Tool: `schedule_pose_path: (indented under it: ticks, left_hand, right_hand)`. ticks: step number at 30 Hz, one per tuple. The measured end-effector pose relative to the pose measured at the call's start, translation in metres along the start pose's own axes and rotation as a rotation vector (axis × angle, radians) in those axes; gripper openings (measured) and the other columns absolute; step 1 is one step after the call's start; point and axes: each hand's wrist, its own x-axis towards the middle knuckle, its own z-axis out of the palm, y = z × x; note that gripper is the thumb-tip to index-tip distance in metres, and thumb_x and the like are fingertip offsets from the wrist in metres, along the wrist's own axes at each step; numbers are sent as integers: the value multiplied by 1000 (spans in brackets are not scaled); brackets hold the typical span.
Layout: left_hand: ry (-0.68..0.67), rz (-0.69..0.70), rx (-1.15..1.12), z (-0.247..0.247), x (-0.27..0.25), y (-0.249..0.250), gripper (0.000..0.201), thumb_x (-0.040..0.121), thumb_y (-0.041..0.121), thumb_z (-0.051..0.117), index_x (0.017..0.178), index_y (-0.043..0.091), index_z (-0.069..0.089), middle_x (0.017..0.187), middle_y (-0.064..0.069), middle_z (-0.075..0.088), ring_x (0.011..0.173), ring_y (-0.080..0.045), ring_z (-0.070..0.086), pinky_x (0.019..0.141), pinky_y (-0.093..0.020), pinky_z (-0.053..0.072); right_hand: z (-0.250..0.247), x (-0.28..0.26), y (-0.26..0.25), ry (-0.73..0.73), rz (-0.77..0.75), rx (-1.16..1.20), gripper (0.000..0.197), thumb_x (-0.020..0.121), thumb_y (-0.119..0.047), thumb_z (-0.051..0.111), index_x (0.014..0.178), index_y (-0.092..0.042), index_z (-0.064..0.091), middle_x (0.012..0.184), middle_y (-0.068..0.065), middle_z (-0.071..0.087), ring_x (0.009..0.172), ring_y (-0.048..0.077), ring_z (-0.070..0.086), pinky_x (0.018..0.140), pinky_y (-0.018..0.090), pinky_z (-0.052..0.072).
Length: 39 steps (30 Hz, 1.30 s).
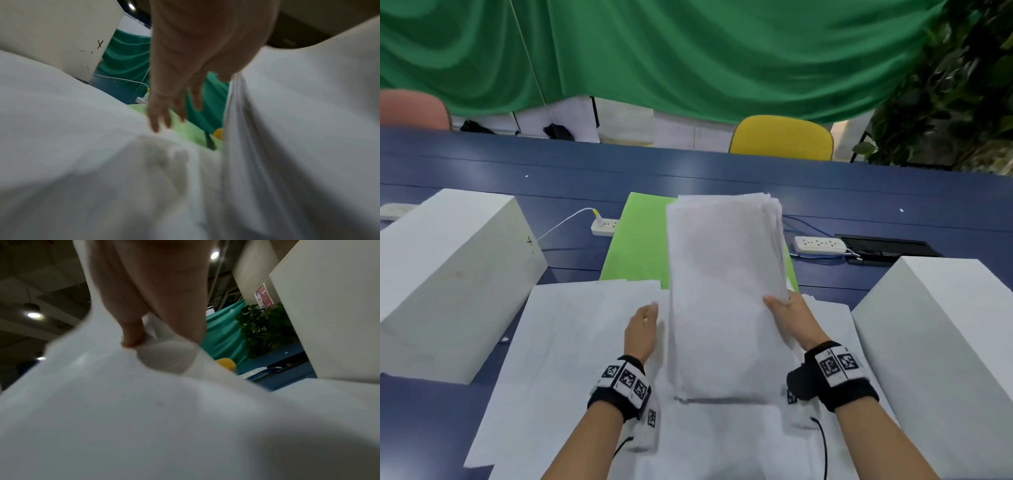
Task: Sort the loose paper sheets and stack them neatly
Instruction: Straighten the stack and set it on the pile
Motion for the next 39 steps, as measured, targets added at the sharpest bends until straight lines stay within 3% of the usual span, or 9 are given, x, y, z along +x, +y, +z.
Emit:
schedule_pose_path:
  ticks: [3,5,7,11,19,24,31,35,39]
  left_hand:
    - [66,-223,335,-3,1,-28,48,96,29,44,134,0,39,140,-21,38,129,-37,34,105,-41,29]
    - [46,-250,393,-2,0,-33,47,95,23,47,134,-2,36,141,-21,32,129,-38,31,104,-41,29]
    - [33,-249,421,-4,2,-36,47,94,21,49,133,0,36,140,-20,34,129,-38,32,105,-40,29]
    - [41,-219,384,-10,11,-51,49,90,16,54,134,1,39,135,-20,45,126,-34,43,107,-37,30]
    - [72,-153,261,-4,-4,-51,13,84,17,55,85,17,68,96,-7,71,108,-33,54,90,-36,48]
    - [108,-198,425,7,-21,-45,56,87,24,61,134,3,38,135,-19,34,120,-37,36,99,-38,36]
    - [141,-116,-14,4,-25,-38,50,92,-1,46,137,8,26,119,-23,55,109,-34,53,92,-33,40]
    - [185,-2,-127,3,-36,-36,50,96,-4,31,143,11,25,141,-22,40,132,-28,41,93,-22,30]
    - [242,-21,-157,1,-31,-50,40,99,4,31,138,11,38,136,-23,48,122,-38,47,106,-37,35]
  right_hand:
    - [13,5,34,-172,155,-237,15,93,-11,52,102,-4,61,90,13,61,71,21,57,57,23,46]
    - [27,6,68,-291,213,-416,26,92,-19,53,112,-3,61,105,13,64,88,25,61,78,30,50]
    - [35,4,89,-292,252,-441,33,92,-24,54,119,-6,60,116,13,64,102,28,60,91,35,48]
    - [38,4,90,-239,263,-431,33,92,-25,54,119,-7,60,118,14,63,108,29,59,89,31,45]
    - [39,1,92,-204,249,-446,35,94,-25,51,123,-8,56,125,14,60,115,31,55,96,33,42]
    - [38,-4,93,-188,234,-445,34,94,-25,49,123,-7,56,123,13,60,114,31,55,93,31,41]
    - [38,-5,94,-179,230,-404,31,94,-25,50,119,-8,58,118,13,63,108,30,58,92,33,43]
    - [38,-5,95,-168,233,-365,30,94,-22,49,117,-7,59,114,13,64,107,31,58,91,33,43]
    - [35,-6,99,-178,224,-307,25,94,-20,49,110,-5,62,110,15,65,101,31,60,91,38,46]
